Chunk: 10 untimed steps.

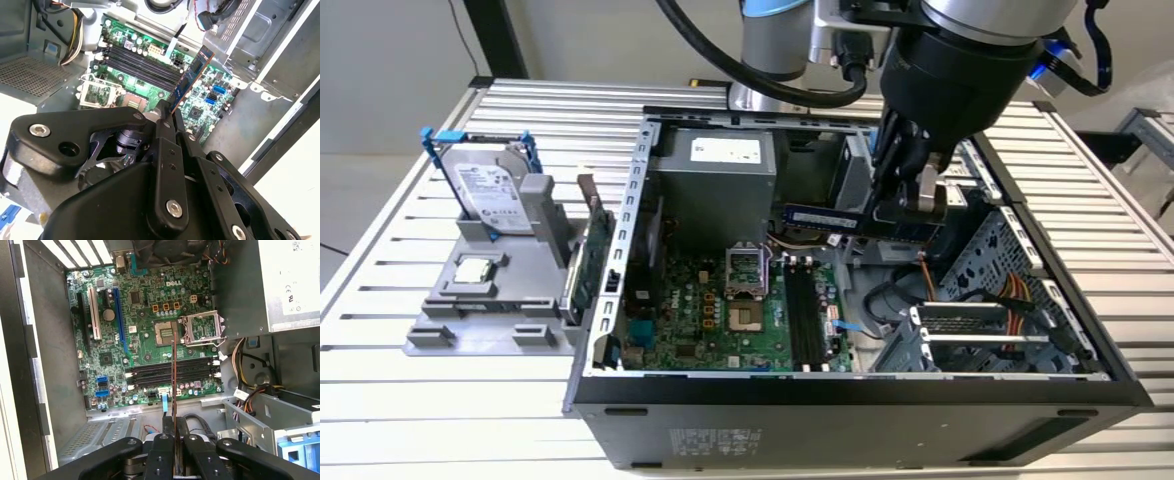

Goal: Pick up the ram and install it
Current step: 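Insert the ram into the slot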

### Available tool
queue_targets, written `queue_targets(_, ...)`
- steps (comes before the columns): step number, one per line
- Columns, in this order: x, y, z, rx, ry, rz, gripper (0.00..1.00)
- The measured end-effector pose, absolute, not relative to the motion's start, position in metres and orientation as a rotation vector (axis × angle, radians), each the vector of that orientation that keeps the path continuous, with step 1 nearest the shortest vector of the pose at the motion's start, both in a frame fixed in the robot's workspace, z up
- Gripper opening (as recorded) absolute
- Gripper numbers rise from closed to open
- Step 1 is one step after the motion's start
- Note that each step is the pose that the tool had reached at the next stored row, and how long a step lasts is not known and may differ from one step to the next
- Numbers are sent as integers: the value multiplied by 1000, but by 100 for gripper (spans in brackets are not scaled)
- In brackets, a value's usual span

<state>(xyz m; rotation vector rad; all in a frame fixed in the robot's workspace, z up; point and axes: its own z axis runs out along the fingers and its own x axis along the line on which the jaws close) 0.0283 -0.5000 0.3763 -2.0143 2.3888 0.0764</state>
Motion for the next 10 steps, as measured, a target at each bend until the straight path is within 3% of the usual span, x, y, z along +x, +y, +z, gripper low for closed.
queue_targets(10, 28, -500, 376, -1971, 2424, 76, 0)
